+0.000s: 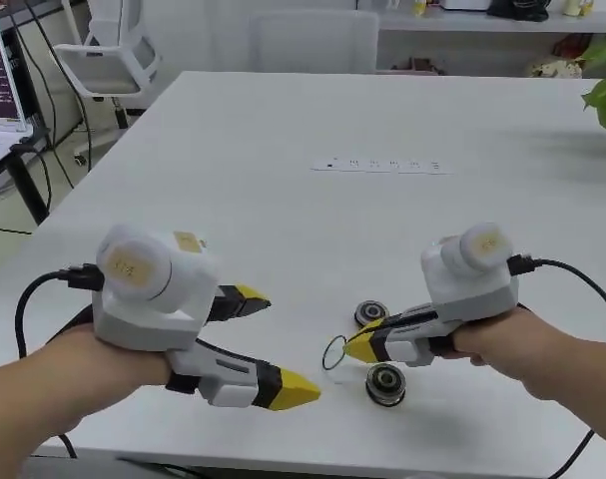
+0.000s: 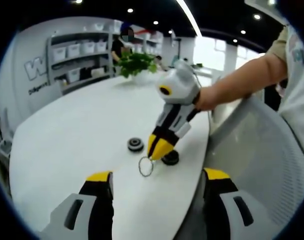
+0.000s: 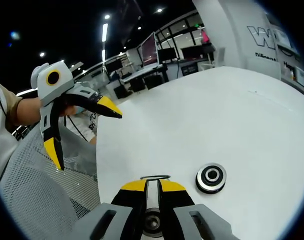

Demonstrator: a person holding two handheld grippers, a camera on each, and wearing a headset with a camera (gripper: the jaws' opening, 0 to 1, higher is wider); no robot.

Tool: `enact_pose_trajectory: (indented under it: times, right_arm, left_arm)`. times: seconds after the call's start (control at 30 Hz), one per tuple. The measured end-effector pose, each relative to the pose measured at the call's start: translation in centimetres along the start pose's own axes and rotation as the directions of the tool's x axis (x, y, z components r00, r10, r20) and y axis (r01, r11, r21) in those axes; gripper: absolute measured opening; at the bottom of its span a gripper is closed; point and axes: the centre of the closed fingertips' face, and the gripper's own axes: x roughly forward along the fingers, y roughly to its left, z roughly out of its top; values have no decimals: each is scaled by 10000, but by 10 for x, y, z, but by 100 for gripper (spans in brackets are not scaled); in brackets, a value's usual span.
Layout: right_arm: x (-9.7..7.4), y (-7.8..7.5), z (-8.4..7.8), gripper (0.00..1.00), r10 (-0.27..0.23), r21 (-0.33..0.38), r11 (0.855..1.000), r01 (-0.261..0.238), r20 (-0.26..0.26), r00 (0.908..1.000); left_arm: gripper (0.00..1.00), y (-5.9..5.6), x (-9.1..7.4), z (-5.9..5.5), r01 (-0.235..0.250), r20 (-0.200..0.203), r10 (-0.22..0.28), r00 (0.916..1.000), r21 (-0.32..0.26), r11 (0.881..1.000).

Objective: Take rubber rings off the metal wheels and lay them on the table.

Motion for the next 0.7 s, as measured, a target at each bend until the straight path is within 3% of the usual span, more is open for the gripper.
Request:
enact_pose_trajectory:
  times: [0.7]
  right_arm:
    - [-28,-1,4,15,-211,98,9997,206,589,9980]
  left_arm:
    - [73,-2,7,4,206,-172,-203,9996,155,9997]
